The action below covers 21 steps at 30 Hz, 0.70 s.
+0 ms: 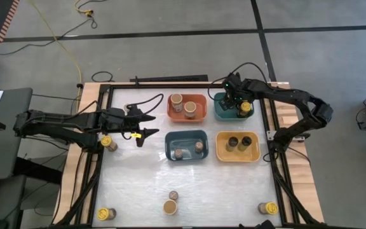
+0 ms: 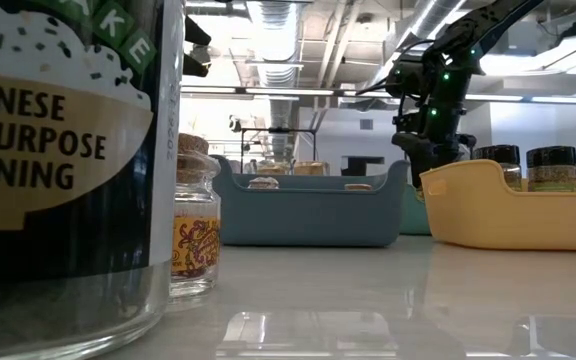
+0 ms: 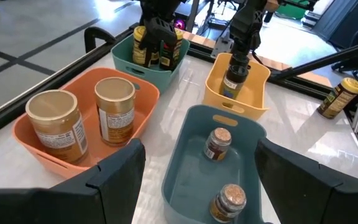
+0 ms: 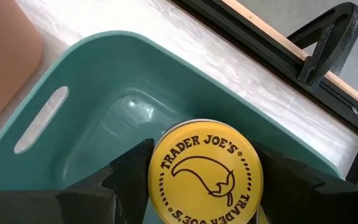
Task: Sort spices by type
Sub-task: Put the yellow spice bottle into the green bin
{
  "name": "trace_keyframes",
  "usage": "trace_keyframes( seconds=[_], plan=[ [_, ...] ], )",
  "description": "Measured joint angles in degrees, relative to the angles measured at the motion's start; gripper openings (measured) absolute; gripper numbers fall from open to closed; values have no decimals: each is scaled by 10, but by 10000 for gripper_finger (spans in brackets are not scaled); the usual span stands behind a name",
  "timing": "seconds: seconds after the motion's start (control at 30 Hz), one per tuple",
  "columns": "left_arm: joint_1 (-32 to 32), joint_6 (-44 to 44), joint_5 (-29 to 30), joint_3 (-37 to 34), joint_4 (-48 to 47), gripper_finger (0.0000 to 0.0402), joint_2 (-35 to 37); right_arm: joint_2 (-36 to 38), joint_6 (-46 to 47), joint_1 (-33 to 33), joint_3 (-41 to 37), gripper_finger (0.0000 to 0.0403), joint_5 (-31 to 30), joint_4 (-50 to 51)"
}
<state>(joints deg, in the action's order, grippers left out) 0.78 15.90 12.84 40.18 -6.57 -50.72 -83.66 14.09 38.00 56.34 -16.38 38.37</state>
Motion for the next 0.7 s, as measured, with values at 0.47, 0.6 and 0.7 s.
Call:
trace_keyframes(
  seconds=[0.47, 0.6, 0.7],
  plan=[
    [0, 0, 0, 0, 0, 291, 0, 0, -21, 0, 0, 270, 0, 0],
    [0, 0, 0, 0, 0, 291, 0, 0, -21, 0, 0, 270, 0, -3],
    [0, 9, 0, 0, 0, 291, 0, 0, -21, 0, 0, 270, 0, -10]
  ],
)
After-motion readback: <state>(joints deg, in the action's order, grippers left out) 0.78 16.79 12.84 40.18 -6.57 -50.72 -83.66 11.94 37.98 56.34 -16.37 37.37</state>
